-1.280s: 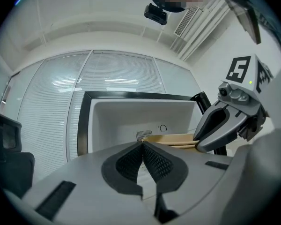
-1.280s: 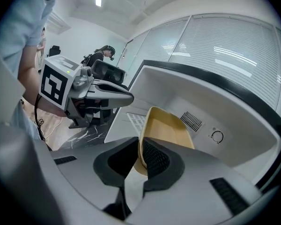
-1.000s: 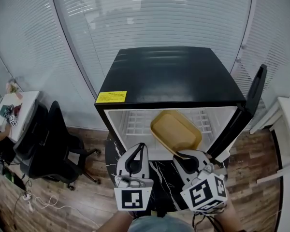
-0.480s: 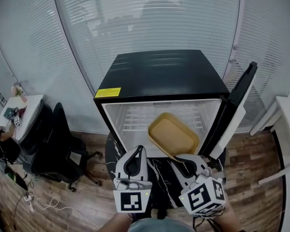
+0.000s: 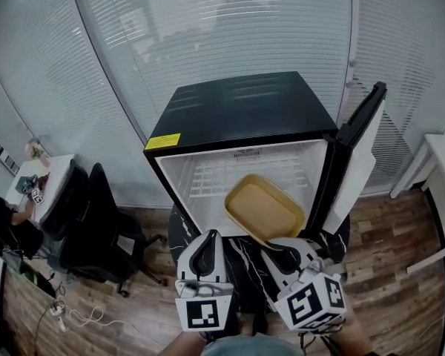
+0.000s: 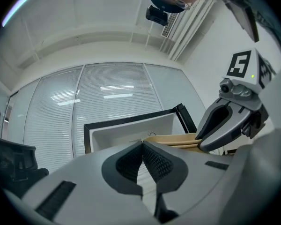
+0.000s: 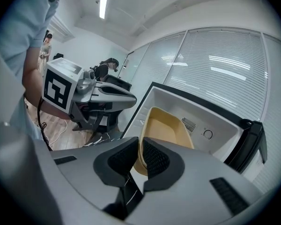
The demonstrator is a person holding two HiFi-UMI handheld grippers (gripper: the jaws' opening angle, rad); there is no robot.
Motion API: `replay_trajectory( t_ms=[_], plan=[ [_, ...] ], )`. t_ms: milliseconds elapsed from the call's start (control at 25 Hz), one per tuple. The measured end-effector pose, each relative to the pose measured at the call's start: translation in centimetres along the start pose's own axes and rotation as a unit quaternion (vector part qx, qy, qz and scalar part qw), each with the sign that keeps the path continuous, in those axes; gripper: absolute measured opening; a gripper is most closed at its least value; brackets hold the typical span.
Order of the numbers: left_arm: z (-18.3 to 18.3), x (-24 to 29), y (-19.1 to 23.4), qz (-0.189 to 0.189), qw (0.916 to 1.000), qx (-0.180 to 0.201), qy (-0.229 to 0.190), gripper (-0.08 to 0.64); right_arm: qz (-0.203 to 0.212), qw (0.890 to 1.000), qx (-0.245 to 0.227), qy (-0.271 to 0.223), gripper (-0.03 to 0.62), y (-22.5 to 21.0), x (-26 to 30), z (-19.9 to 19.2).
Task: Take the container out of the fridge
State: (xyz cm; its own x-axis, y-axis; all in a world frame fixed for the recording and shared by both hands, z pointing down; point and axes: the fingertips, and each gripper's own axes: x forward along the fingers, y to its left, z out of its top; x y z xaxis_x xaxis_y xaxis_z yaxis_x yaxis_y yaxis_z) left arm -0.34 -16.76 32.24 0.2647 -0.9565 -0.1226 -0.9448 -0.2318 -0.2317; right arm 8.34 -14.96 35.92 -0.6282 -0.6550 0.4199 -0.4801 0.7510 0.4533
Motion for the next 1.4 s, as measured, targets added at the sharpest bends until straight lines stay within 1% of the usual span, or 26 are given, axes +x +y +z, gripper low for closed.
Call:
replay_trajectory(
  t_ms=[200,400,480,600,680,760,920,1040,1160,1200,1400],
  plan=[
    [0.0,-0.4,1.2,-0.003,0.9999,0.014,0.004,0.017,-0.008,1.000,0.005,-0.006,0.048,0.5,0.8,1.0],
    [-0.4,-0.4,3.1,-0.001,1.0000,0.001,0.004,0.017,-0.019,1.000,0.009,-0.008,0.048,0.7,2.2,2.4],
    [-0.2,-0.2,4.1,0.000,1.0000,-0.001,-0.004,0.017,-0.026,0.999,0.015,-0.015,0.047,0.7,2.9,3.1],
    [0.5,-0.1,5.0,-0.006,0.9997,0.017,-0.018,0.017,-0.033,0.999,0.021,-0.020,0.048,0.9,3.6,4.0],
    [0.7,0.0,5.5,-0.005,0.9996,0.008,-0.027,0.015,-0.040,0.999,0.021,-0.020,0.048,0.9,3.9,4.5],
    [0.8,0.1,5.9,-0.008,0.9995,0.004,-0.032,0.017,-0.046,0.999,0.020,-0.018,0.046,1.0,4.2,4.8],
    [0.8,0.0,6.4,-0.020,0.9992,0.020,-0.030,0.017,-0.056,0.998,0.023,-0.014,0.046,0.9,4.6,5.3],
    [0.6,0.0,6.6,-0.022,0.9992,0.012,-0.032,0.017,-0.062,0.998,0.026,-0.010,0.046,0.8,4.7,5.3],
    [0.3,0.0,6.8,-0.016,0.9991,-0.019,-0.033,0.017,-0.064,0.998,0.026,-0.006,0.046,1.0,4.7,5.1],
    [0.2,0.0,6.9,-0.016,0.9991,-0.021,-0.033,0.017,-0.064,0.998,0.026,-0.005,0.046,1.1,4.7,5.1],
    [0.4,-0.1,6.9,-0.025,0.9992,-0.001,-0.033,0.017,-0.065,0.998,0.025,-0.003,0.043,1.2,4.7,5.3]
  ],
)
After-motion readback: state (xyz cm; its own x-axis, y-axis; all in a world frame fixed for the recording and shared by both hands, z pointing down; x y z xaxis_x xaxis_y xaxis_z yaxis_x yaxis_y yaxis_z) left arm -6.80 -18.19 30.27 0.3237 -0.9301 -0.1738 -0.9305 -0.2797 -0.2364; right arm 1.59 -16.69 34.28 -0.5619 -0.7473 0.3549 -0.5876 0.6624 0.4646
